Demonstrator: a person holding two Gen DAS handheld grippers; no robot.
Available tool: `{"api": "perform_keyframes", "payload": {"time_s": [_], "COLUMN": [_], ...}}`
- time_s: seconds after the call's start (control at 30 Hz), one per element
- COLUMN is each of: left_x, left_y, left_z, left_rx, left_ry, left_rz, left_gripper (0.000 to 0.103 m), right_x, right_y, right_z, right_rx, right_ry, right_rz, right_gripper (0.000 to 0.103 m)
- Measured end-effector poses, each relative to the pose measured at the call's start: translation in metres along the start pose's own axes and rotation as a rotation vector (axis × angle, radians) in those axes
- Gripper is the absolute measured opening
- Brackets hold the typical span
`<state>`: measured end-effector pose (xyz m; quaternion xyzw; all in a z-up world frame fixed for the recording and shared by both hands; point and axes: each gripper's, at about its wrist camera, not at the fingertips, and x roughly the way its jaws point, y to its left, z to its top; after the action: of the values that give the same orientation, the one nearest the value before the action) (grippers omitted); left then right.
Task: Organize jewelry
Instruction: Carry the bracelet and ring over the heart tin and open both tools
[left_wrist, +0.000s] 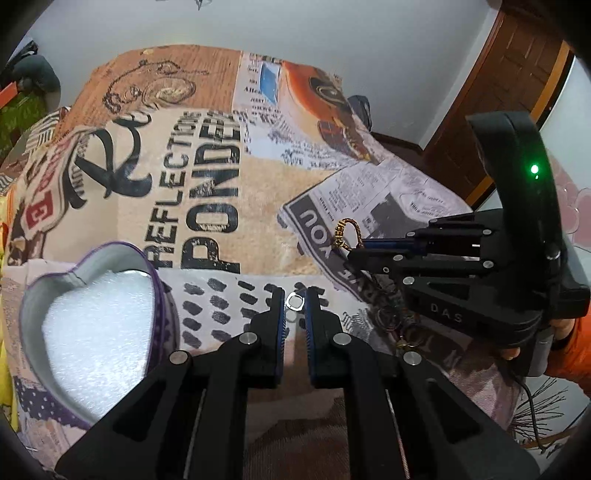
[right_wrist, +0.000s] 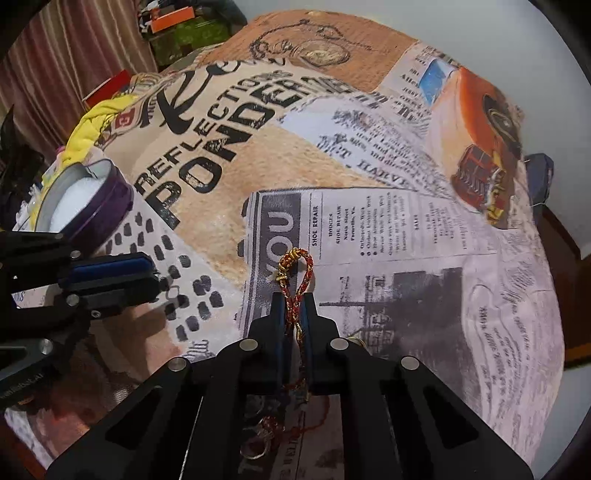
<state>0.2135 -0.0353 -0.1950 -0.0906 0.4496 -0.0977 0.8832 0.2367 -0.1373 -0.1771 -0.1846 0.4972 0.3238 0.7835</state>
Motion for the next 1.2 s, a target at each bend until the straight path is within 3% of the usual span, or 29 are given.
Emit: {"api": "perform_keyframes", "payload": {"time_s": [0.23,0.7,0.93,1.2], "left_x": [-0.038,-0.112,-0.137,-0.146], "left_y": [0.003,0.033,0.052,0.078], "left_z": [0.005,0.015,0.013,0.007], "left_rx": [0.008,0.003,0.008,0.012], "left_ry": [-0.075,-0.206,-0.232,-0.224], "left_rz": [0.015,0.071,0.081,0.07], "left_gripper": [0.009,0.009,0.009,0.009], "right_x": [-0.033,-0.102,-0.114,-0.105], "right_y": [0.008,0.049,0.08,0.107], "right_z": [0.004,0.025,0.037,0.046], "right_rx": [0.008,0.033,0.04,0.066], "right_ry": [-0.083,-0.274,-0.336,-0.345], "right_rz": [-0.053,-0.047,-0.017,0.019], "right_gripper": [0.007,0.007,0.007,0.007]}}
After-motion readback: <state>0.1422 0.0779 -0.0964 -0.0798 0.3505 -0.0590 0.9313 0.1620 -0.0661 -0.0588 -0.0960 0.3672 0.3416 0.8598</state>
